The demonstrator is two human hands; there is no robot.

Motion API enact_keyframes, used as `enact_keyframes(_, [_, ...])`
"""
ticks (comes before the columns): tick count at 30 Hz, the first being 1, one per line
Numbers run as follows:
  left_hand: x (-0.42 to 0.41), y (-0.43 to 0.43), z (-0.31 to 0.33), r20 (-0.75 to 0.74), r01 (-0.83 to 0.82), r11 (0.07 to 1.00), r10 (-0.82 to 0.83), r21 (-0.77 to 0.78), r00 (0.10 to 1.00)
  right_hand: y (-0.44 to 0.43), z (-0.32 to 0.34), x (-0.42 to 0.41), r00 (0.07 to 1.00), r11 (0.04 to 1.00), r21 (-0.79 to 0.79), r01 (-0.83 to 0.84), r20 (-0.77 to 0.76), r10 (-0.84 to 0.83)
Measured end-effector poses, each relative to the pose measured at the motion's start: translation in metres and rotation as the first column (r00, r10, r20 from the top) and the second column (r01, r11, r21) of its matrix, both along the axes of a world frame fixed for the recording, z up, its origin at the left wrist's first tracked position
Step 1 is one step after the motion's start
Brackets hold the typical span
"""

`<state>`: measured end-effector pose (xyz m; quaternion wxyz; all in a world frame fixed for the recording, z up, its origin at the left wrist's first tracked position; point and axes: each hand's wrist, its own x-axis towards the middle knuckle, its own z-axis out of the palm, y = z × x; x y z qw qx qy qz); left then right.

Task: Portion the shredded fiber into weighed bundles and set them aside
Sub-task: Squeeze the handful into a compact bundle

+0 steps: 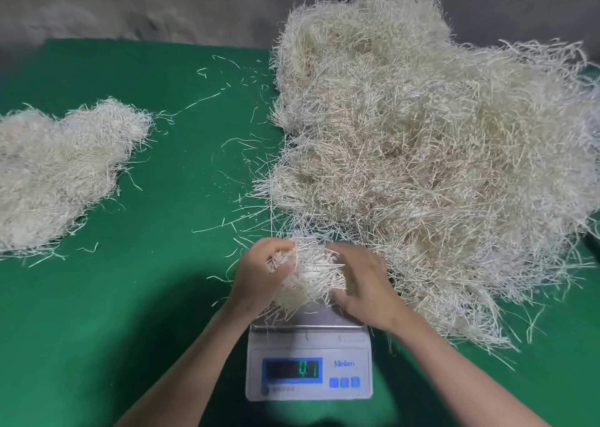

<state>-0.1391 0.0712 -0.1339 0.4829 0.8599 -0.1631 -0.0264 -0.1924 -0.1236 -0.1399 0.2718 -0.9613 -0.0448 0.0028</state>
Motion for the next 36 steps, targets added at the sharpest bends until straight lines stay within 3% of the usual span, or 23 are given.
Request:
enact_keyframes(7, [-0.001, 0.007, 0.017, -0.165, -0.129, 0.972, 0.098, -0.195, 0.982, -0.004, 0.026, 0.002, 0.983, 0.989, 0.125, -0.074, -0.161, 0.094])
enact_keyframes(13, [0.002, 0.01, 0.028, -0.121, -0.219, 0.946, 0.195, -0.238, 0.973, -0.003, 0.046, 0.008, 0.995, 0.956, 0.285, -0.063, -0.056, 0.082])
enact_keyframes(36, [0.002, 0.005, 0.03, -0.152, -0.219, 0.948, 0.187, -0.232, 0.971, -0.001, 0.052, 0.012, 0.998, 0.938, 0.343, -0.045, -0.026, 0.057])
